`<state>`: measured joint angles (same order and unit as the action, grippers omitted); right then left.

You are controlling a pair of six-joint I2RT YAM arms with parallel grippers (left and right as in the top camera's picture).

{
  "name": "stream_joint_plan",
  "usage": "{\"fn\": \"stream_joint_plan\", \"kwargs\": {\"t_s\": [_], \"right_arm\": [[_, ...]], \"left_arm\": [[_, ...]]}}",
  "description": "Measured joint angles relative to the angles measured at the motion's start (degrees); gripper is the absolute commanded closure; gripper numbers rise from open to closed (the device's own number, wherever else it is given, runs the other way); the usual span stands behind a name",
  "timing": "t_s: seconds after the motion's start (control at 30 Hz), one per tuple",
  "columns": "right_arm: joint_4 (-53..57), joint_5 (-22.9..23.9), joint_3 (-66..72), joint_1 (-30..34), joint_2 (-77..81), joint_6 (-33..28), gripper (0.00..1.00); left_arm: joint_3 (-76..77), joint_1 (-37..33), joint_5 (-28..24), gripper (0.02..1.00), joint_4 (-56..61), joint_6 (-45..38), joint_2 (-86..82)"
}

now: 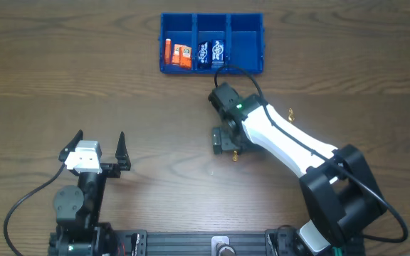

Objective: Sort Candies Into Trays

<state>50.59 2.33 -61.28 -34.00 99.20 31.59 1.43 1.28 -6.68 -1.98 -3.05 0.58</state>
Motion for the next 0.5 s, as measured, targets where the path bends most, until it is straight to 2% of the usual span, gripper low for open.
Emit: {"fn": "stream_joint_plan", "kwargs": {"t_s": [0.13,0.3,0.5], "right_arm": [[-3.3,-0.9,3.5,0.0,0.0,0.0,0.014],[-5.6,-1.9,5.2,0.0,0.0,0.0,0.141],[-7.1,-2.6,5.4,0.0,0.0,-0.2,0.229]], "left_arm": [[0.0,0.0,0.0,0.02,0.0,0.0,0.0],[0.0,0.0,0.0,0.02,0.0,0.0,0.0],[0.0,0.0,0.0,0.023,0.0,0.0,0.0]]}}
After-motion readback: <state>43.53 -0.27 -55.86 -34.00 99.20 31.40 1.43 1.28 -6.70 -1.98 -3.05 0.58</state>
